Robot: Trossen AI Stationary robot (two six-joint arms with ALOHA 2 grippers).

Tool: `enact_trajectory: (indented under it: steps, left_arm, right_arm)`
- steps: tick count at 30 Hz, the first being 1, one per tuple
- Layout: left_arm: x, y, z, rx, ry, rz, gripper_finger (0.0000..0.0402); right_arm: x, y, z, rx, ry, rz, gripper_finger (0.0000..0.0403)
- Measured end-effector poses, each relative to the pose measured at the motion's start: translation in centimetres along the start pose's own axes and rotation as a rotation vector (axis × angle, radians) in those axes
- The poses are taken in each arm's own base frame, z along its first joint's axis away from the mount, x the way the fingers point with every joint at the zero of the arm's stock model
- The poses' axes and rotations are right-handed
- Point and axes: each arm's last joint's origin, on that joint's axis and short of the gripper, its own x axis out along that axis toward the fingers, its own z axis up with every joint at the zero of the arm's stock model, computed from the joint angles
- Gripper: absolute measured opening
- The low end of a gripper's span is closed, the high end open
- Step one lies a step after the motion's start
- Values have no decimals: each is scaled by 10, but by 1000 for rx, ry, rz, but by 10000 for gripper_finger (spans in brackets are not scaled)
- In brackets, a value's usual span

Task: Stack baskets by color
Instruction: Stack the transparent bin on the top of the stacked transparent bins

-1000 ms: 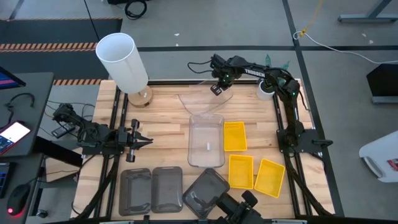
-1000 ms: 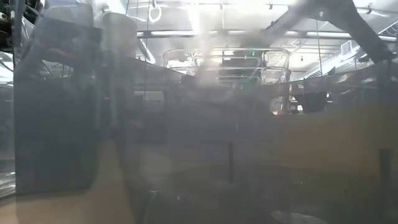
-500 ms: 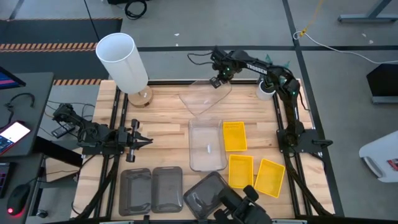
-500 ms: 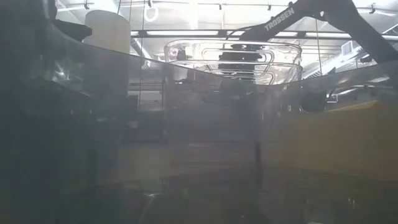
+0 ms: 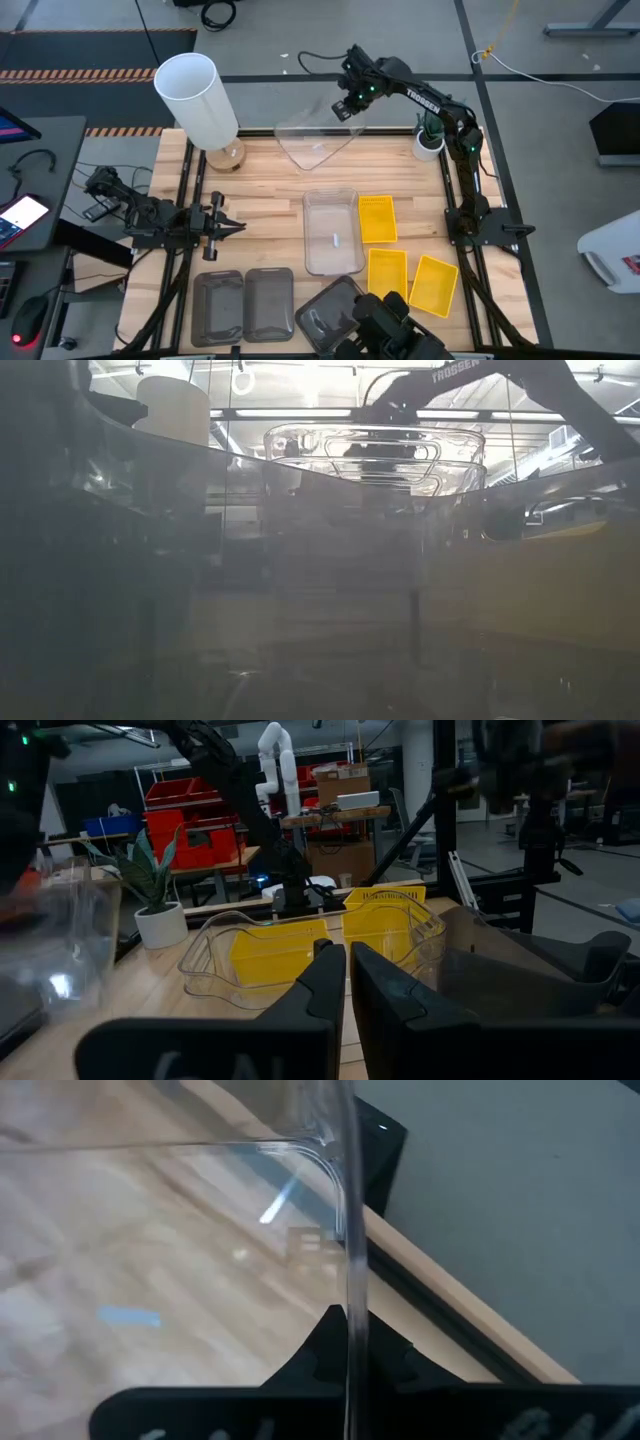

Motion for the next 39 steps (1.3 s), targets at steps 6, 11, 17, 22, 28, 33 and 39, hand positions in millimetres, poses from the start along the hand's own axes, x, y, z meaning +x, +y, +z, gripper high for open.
enact_trajectory:
  steps: [6,11,17,22,28,33,39]
  left_arm:
    - [0,0,0,0,0,0,31]
    - [0,0,0,0,0,0,36]
    - [0,0,0,0,0,0,30]
    - [0,0,0,0,0,0,30]
    - [0,0,0,0,1,0,36]
    - [0,0,0,0,0,0,29]
    - [0,0,0,0,0,0,27]
  right_arm:
    - [-33,24,2,-133,-15,79,4]
    - [-52,56,-6,-269,-7,126,4]
    - [-69,90,-25,-393,9,154,4]
    - [-80,119,-40,-514,-4,166,5]
    - [-86,158,-65,-701,17,177,6]
    - [-90,186,-86,-858,9,114,7]
    - [-96,213,-110,-952,21,102,7]
